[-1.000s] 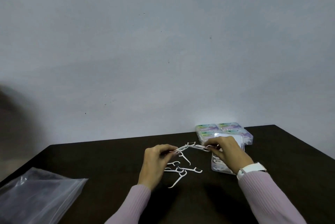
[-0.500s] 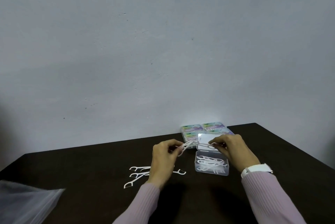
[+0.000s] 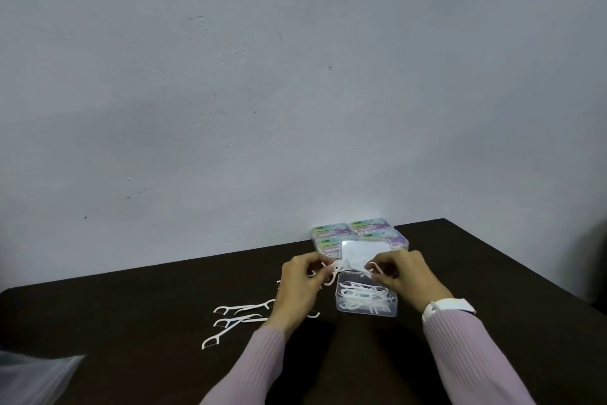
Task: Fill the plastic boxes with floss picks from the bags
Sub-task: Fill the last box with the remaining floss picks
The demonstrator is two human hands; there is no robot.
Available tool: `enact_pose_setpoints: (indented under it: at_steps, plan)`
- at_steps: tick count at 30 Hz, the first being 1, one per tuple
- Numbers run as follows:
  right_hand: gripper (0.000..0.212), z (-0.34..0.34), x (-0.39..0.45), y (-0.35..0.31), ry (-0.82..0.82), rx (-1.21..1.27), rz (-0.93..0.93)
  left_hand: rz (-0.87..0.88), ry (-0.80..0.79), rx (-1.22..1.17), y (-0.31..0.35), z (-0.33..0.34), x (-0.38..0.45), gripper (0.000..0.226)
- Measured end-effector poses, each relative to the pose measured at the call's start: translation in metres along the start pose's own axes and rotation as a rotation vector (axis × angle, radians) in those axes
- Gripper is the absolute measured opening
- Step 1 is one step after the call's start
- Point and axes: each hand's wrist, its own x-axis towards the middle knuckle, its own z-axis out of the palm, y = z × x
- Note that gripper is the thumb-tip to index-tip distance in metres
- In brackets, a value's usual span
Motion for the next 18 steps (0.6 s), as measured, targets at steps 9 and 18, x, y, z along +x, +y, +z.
enact_pose_setpoints:
  at_steps: [9,18]
  plan:
    - [0.017,0.008,0.002,0.004,-0.018,-0.013,0.027,-0.002,-0.025,0.108,0.0,-0.021,0.012,0.008]
    - [0.015,0.006,0.001,0.002,0.13,0.056,0.0,0.027,-0.061,0.212,0.003,-0.027,0.015,0.011]
